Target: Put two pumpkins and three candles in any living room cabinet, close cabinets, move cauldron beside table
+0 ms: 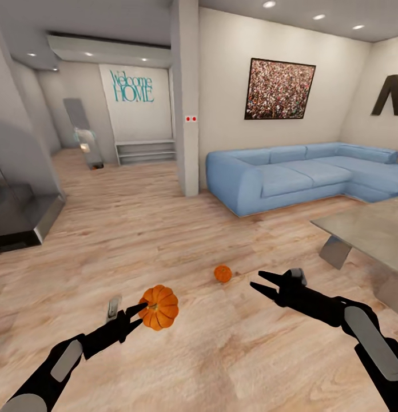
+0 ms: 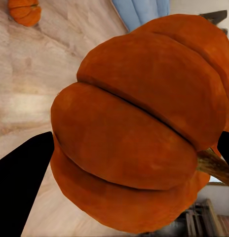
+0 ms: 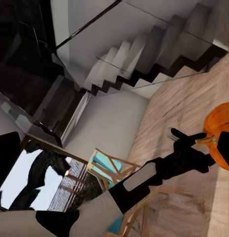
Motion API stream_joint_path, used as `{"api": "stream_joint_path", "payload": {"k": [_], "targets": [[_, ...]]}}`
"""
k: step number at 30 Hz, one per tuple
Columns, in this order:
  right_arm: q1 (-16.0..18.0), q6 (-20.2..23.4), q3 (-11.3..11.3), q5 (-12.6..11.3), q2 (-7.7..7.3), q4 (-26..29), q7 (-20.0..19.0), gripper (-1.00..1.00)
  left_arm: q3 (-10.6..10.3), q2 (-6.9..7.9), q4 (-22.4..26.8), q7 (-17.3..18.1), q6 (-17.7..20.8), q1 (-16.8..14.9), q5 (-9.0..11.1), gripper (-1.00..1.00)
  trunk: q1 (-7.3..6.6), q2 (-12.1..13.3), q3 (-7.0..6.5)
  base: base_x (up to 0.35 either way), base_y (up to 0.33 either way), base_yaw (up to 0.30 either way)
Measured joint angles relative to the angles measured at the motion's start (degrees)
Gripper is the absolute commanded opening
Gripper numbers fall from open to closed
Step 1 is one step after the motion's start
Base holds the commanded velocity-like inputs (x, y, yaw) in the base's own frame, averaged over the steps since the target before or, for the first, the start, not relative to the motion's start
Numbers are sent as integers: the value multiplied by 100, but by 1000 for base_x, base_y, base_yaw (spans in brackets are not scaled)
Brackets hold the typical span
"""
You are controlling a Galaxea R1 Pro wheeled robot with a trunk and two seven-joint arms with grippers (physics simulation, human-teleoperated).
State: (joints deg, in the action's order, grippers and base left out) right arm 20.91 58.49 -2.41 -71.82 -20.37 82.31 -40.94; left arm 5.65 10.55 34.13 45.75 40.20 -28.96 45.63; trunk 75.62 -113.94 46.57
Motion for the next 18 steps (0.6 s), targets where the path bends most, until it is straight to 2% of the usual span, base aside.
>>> {"api": "stream_joint_path", "payload": {"k": [18], "targets": [[-2,0,-4,-1,0,-171,-11,100,1,3,-7,2,1,0,-2,-100,0,0,0,312,183,-263]]}}
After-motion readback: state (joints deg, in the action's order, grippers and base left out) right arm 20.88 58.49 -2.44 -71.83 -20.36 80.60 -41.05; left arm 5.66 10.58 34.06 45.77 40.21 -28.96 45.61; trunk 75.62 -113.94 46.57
